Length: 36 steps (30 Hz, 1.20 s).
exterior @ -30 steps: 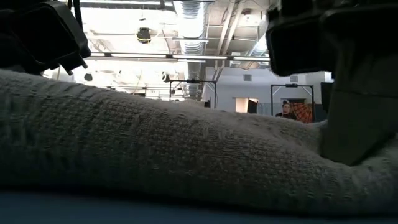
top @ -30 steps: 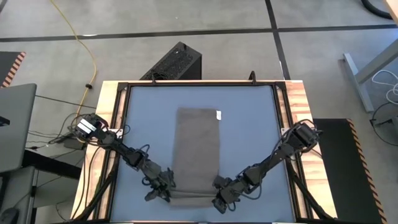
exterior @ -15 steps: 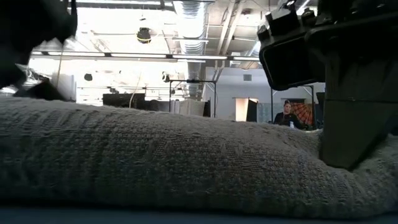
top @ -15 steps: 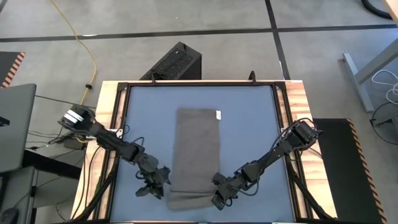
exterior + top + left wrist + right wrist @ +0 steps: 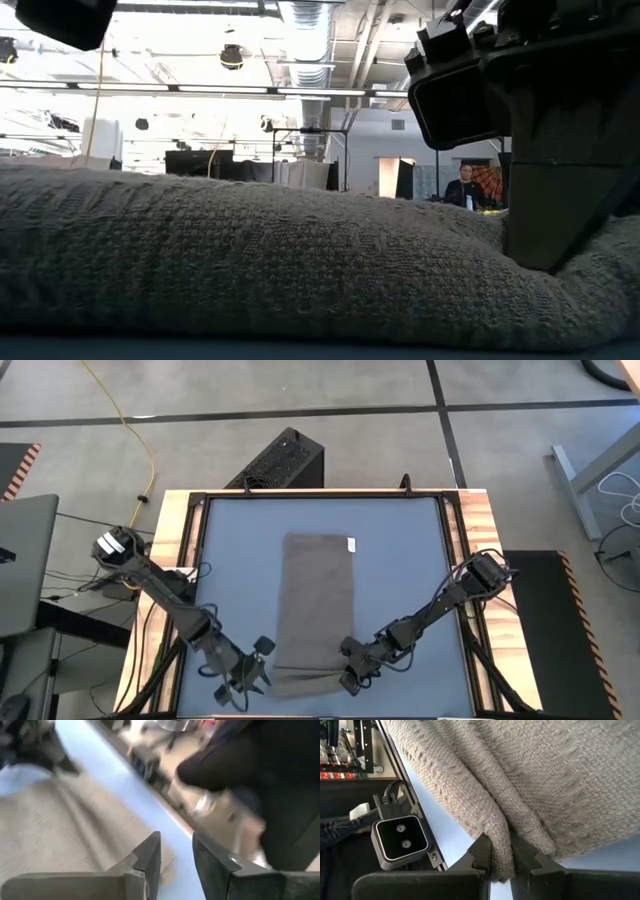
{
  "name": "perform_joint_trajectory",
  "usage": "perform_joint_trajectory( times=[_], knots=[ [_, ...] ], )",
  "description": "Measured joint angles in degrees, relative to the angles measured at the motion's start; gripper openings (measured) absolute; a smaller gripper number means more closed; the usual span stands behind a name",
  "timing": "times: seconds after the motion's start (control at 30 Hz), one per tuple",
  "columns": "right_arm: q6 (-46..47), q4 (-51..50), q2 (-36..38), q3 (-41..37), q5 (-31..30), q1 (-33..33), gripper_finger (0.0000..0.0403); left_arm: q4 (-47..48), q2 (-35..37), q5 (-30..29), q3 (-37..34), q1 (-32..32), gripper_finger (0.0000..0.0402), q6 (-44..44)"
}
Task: Roll towel
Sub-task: Roll the gray towel
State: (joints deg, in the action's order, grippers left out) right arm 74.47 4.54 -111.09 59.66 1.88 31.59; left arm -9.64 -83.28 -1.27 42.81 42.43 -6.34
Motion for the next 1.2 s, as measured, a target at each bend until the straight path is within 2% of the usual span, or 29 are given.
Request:
perform_joint_trajectory(
  times=[0.1, 0.27, 0.6, 0.77, 0.97, 1.2],
  knots=[
    [-1.3, 0.1, 0.0, 0.0, -0.3, 0.0, 0.0056, 10.0, -1.9, -5.6, 4.6, 1.9, 0.0124, 0.0],
    [-3.7, 0.3, 0.0, 0.0, -0.7, -0.1, 0.0057, 15.3, -5.6, -8.2, 6.2, 3.0, 0.0158, -5.2],
    [-5.0, 0.6, 0.0, 0.0, -1.8, -0.1, 0.0057, 7.0, -9.7, -7.4, 6.2, 3.7, 0.0174, -13.9],
    [-5.6, 0.6, 0.0, 0.0, -5.2, 0.7, 0.0057, 4.4, -10.0, -15.1, 6.3, 7.7, 0.0174, -15.4],
    [-6.4, 1.0, -0.1, 0.0, -5.5, 0.4, 0.0057, -0.4, -14.6, -28.8, 6.3, 12.6, 0.0174, -18.6],
    [-7.8, 1.7, -0.1, 0.0, -5.0, -0.1, 0.0057, -4.9, -19.7, -33.8, 6.3, 12.7, 0.0174, -20.0]
  ],
)
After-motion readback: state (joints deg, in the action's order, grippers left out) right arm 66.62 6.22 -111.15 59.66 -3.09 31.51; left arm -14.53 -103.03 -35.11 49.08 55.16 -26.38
